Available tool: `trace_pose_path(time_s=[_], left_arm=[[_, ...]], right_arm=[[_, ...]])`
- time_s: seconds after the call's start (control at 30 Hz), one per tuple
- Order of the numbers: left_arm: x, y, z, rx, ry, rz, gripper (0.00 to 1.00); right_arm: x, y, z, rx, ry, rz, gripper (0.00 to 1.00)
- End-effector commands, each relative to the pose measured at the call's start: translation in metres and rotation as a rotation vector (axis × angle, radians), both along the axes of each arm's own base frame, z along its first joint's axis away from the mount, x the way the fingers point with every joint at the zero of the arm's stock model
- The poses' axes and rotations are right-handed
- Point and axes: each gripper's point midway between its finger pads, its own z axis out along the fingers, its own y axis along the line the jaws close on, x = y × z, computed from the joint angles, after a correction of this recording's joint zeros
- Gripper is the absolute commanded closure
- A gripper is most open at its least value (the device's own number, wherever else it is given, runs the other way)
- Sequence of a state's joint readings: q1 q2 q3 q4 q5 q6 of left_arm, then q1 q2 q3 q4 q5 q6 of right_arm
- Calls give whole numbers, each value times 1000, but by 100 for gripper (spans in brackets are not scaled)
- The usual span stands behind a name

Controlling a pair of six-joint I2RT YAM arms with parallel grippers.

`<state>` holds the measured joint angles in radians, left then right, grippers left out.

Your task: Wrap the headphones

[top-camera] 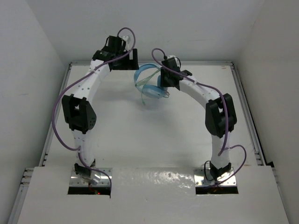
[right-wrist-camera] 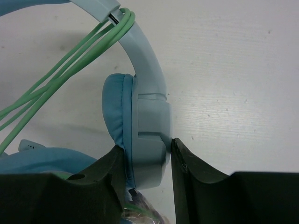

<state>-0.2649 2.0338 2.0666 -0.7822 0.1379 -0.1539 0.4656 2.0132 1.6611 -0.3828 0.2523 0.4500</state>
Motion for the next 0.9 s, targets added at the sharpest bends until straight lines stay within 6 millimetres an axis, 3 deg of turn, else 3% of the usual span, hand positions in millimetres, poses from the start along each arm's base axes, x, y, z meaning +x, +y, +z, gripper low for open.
trace_pose_path(time_s=[0.0, 0.03, 0.07, 0.1, 0.13, 0.17, 0.27, 0.47, 0.77, 0.87], left_arm=[[21, 9, 39, 5, -131, 36, 12], [22, 12, 41, 10, -137, 44, 11], [25, 16, 47, 12, -152, 53, 10], [25, 19, 48, 17, -153, 58, 10], [27, 24, 49, 23, -158, 71, 10], [27, 27, 52, 26, -164, 74, 9], [26, 32, 51, 36, -159, 82, 9], [16, 29, 28, 13, -87, 61, 9], [8, 27, 9, -1, -28, 40, 10], [7, 26, 5, -11, -14, 34, 10]], right_arm=[[26, -5, 35, 83, -96, -134, 100], [28, -7, 35, 75, -91, -152, 100], [24, -14, 17, 35, -33, -174, 100], [36, -16, 35, 38, -63, -206, 100], [34, -23, 12, -16, 10, -227, 100], [48, -25, 30, 6, -22, -258, 100], [66, -41, 16, 21, 4, -356, 100], [87, -57, -16, 65, 10, -509, 100], [99, -68, -17, 57, -59, -602, 100], [98, -66, -26, 59, -42, -592, 82]])
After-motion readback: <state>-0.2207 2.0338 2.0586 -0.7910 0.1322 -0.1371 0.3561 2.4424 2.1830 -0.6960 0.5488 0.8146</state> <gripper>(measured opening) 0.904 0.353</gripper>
